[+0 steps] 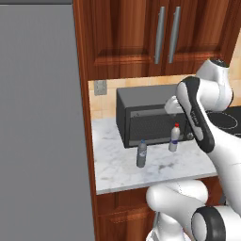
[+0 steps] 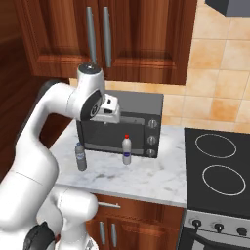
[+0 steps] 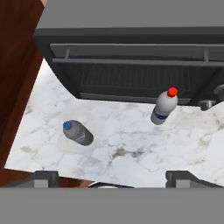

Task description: Take the bottled waters from the counter and place them in the freezer to freeze. Close the freezer door after placing the bottles.

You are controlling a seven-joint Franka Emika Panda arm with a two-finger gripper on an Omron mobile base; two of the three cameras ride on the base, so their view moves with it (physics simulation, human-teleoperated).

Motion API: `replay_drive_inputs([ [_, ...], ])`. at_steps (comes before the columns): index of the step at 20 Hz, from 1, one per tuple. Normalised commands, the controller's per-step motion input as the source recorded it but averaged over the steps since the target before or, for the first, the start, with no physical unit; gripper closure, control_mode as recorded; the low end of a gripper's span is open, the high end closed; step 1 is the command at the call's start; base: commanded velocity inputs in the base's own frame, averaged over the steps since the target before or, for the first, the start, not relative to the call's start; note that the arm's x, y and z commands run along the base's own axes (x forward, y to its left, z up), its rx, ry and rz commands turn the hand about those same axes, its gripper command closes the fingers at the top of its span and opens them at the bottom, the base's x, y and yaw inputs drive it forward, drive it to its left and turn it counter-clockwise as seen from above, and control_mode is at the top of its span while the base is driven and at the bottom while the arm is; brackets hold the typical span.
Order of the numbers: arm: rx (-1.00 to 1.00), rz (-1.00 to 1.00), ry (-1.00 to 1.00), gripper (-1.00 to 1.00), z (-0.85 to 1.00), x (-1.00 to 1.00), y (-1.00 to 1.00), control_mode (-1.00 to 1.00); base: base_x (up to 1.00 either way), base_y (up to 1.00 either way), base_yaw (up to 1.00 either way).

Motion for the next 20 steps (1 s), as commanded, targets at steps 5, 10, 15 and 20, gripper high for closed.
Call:
replay_drive_inputs([
  [5,0.09,0.0,-0.03,-1.0,-0.3,-0.32,-0.41,-1.0,0.0,0.0,0.0],
  [10,0.11,0.0,-0.01,-1.0,-0.46,-0.22,-0.46,-1.0,0.0,0.0,0.0],
  [15,0.06,-0.02,0.02,-1.0,-0.31,-0.04,-0.34,-1.0,0.0,0.0,0.0],
  [20,0.0,-0.07,0.04,-1.0,-0.53,0.27,-0.29,-1.0,0.0,0.0,0.0],
])
